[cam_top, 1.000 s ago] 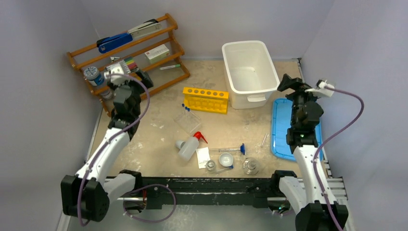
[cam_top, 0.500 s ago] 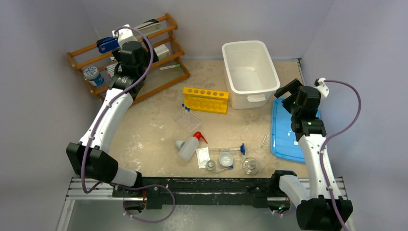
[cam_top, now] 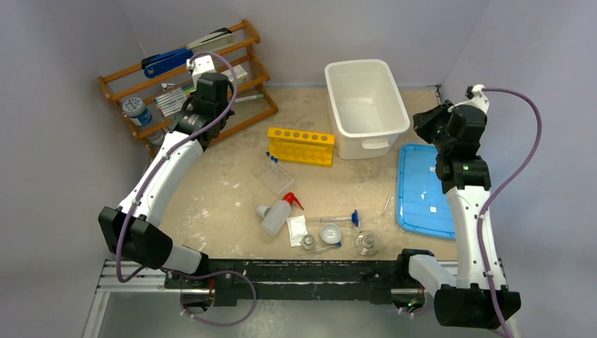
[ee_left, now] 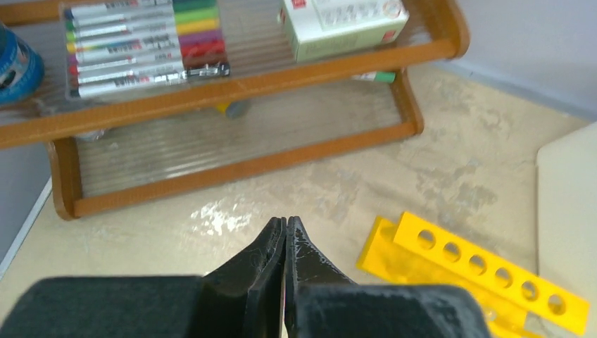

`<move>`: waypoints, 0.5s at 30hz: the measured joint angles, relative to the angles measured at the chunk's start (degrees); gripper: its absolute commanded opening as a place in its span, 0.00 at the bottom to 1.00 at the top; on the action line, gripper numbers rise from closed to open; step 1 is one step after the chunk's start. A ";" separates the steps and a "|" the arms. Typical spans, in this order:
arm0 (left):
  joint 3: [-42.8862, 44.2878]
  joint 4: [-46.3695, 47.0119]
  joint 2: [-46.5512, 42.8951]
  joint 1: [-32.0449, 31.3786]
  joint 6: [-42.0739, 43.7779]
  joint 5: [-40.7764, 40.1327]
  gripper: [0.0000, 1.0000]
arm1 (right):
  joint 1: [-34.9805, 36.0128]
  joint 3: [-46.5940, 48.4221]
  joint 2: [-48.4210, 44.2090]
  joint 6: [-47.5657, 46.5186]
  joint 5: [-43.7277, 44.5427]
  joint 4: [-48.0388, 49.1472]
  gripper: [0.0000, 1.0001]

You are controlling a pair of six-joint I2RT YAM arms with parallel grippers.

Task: Organize the chemistry lab equipment
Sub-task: Move the test tube rack to the center of the board.

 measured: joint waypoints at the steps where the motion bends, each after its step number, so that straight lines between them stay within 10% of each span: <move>1: -0.66 -0.33 -0.26 -0.13 0.07 0.09 0.11 | 0.00 0.07 0.00 -1.05 -1.14 0.72 0.50; 4: -1.95 -3.39 -0.87 -0.35 -0.07 0.37 0.39 | 0.00 0.04 -0.02 -3.61 -5.92 1.22 0.51; 8: -1.40 -7.23 -0.87 0.50 -2.49 0.85 0.37 | 0.00 -0.70 -0.68 -4.83 -12.72 3.06 0.45; 15: -3.06 -5.90 -2.16 1.20 -0.44 12.96 0.31 | 2.49 0.66 1.22 -10.51 -17.90 4.42 0.01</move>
